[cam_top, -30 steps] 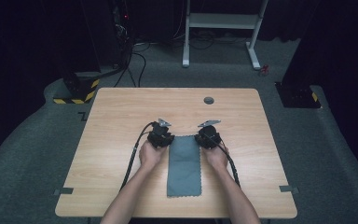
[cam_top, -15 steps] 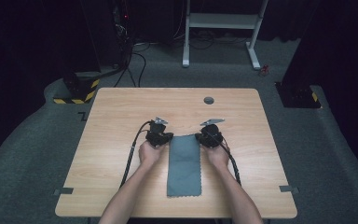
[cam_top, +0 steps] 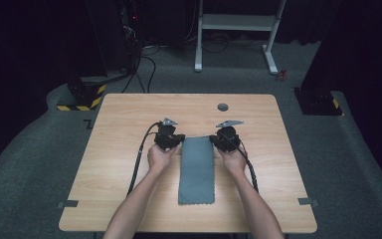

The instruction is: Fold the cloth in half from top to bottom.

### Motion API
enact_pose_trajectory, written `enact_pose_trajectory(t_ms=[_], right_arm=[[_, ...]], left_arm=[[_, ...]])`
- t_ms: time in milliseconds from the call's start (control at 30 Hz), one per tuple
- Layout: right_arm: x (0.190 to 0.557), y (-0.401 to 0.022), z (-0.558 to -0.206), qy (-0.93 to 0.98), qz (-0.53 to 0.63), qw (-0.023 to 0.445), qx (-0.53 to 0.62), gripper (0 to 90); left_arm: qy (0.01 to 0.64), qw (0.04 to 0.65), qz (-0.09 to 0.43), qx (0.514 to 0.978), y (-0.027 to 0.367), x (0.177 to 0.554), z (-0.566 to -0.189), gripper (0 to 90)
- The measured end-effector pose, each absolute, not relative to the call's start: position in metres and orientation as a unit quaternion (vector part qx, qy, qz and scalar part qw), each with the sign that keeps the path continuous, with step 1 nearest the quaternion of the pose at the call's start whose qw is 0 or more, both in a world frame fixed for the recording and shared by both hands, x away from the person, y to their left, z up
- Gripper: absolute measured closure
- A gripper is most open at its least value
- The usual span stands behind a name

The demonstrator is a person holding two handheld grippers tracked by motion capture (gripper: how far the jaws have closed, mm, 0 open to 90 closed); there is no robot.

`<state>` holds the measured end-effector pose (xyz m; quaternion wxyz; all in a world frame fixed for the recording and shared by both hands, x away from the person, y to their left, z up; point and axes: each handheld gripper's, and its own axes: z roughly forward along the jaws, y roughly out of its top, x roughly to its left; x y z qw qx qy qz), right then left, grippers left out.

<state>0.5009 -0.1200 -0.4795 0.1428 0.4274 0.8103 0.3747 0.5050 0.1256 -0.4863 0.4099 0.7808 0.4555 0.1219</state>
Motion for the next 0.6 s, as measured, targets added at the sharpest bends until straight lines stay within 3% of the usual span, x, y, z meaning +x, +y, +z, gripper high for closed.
enact_pose_trajectory(t_ms=[267,600], right_arm=[[0.507,-0.115,-0.462,0.805,0.375,0.166,0.428,89.7],[0.496,-0.116,-0.475,0.818,0.365,0.153,0.417,89.6]], left_arm=[[0.456,0.42,0.115,0.776,0.129,0.511,-0.477,89.4],[0.441,0.406,0.107,0.793,0.124,0.502,-0.491,89.3]])
